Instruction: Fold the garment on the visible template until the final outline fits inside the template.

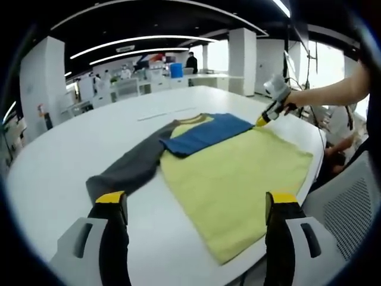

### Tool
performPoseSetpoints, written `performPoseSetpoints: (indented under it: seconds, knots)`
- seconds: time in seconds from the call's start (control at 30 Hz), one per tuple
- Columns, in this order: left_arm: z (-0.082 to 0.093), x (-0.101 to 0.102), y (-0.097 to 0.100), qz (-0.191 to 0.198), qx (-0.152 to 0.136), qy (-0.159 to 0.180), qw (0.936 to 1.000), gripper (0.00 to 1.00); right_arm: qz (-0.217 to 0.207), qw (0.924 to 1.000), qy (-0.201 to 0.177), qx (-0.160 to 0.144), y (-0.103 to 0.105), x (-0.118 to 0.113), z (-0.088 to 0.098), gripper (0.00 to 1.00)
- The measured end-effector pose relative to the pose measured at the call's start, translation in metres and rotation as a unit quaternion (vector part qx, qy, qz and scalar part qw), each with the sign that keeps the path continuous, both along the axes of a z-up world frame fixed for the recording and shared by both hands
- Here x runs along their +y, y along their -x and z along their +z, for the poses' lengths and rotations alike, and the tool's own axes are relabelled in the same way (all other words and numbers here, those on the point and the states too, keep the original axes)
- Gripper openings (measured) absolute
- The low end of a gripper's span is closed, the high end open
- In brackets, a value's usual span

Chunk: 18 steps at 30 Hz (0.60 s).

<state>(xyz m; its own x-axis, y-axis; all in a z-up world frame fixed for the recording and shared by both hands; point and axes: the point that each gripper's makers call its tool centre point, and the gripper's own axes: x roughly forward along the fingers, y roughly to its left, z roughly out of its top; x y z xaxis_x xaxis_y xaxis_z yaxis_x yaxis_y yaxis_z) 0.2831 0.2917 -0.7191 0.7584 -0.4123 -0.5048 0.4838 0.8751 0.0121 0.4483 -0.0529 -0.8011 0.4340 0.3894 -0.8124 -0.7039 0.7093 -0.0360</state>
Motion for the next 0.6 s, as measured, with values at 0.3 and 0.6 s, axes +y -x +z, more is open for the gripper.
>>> performPoseSetpoints:
  seconds: [0.3, 0.6]
  knots:
    - [-0.001, 0.014, -0.007, 0.023, 0.000, 0.000, 0.9997, 0.91, -0.003, 1.0000, 0.005, 0.005, -0.002, -0.009, 0.000, 0.00]
    - [-0.002, 0.028, -0.014, 0.049, 0.001, 0.010, 0.9987, 0.89, -0.008, 0.9999, 0.011, 0.008, -0.003, -0.022, 0.000, 0.00]
